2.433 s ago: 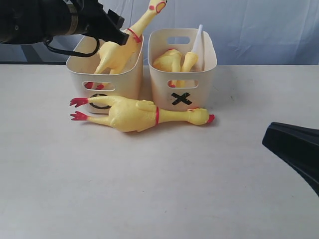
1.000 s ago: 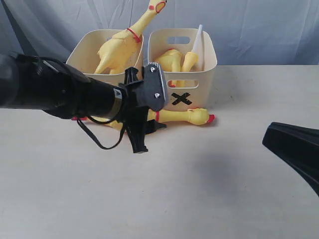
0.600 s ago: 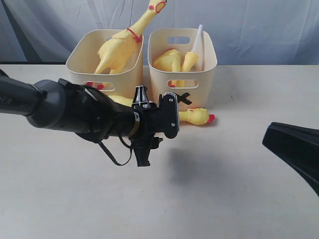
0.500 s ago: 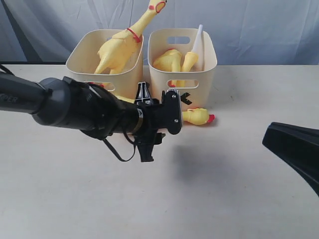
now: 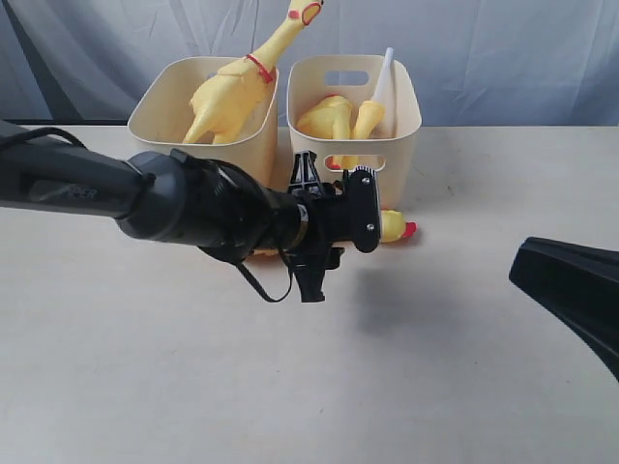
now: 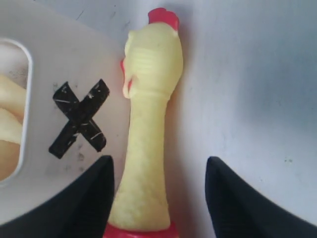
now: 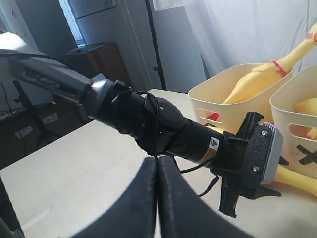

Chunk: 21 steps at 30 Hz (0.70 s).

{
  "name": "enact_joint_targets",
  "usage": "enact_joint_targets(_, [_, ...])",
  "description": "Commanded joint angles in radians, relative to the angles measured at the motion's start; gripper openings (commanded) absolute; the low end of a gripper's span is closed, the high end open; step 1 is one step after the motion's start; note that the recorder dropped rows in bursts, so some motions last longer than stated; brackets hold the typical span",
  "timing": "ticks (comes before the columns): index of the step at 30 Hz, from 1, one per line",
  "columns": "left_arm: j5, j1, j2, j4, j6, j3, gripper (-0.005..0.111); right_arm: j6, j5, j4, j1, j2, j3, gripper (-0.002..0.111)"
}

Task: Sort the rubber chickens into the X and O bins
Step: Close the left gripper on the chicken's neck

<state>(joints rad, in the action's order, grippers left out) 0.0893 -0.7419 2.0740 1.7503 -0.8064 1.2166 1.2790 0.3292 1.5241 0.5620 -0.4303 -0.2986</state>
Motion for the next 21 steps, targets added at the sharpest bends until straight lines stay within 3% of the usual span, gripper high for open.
enact_joint_targets(1, [0.016,-0.008,0.027,-0.006,-0.001,0.028,0.053,0.003,0.0,0.002,-0.004,0.007,0.006,0.0])
enact_joint_targets(21, [0.122,-0.008,0.119,-0.007,-0.001,0.101,0.053,0.003,0.0,0.002,-0.004,0.007,0.006,0.0])
